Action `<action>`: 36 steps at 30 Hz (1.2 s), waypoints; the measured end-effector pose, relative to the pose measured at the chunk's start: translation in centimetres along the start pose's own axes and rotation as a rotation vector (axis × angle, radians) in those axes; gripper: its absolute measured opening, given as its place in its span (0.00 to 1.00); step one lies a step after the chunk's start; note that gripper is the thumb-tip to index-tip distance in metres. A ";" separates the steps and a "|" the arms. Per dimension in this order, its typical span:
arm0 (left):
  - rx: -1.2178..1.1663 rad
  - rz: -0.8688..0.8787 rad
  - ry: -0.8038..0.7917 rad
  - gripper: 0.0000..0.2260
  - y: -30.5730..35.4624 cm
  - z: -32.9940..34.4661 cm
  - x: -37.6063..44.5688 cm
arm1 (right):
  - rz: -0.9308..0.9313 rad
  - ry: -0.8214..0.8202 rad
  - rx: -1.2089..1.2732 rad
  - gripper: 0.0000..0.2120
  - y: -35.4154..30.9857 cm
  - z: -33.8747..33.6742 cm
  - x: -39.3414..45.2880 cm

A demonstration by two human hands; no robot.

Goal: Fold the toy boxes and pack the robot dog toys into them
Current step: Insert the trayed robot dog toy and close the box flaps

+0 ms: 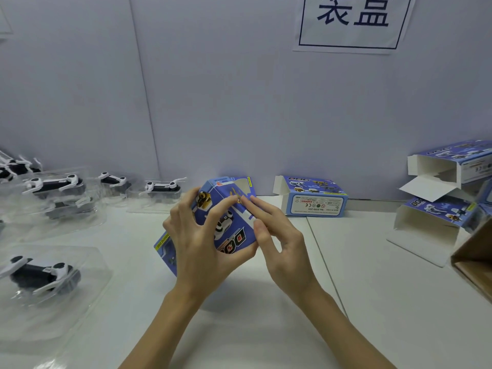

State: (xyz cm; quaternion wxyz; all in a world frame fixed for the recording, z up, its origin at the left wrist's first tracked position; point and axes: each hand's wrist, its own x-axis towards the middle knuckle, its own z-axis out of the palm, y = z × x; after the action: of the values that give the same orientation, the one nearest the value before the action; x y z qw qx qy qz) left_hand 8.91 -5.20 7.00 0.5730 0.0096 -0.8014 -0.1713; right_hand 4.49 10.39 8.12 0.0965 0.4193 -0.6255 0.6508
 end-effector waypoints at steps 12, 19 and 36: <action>-0.024 -0.012 -0.013 0.31 -1.0 -0.7 -0.6 | -0.185 -0.064 -0.318 0.24 0.5 1.2 -1.0; 0.000 0.015 -0.016 0.29 -0.4 -0.7 -0.3 | -0.207 0.000 -0.293 0.20 1.2 1.1 -1.0; -0.839 -0.789 -0.535 0.20 -4.6 -2.8 1.2 | 0.159 -0.246 -0.374 0.41 2.4 -6.1 1.3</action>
State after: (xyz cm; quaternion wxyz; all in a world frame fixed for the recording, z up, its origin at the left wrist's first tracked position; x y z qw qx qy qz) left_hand 10.20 -10.53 7.59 0.2017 0.0355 -0.7178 -0.6655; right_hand -0.50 14.79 8.05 0.0439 0.4197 -0.7732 0.4733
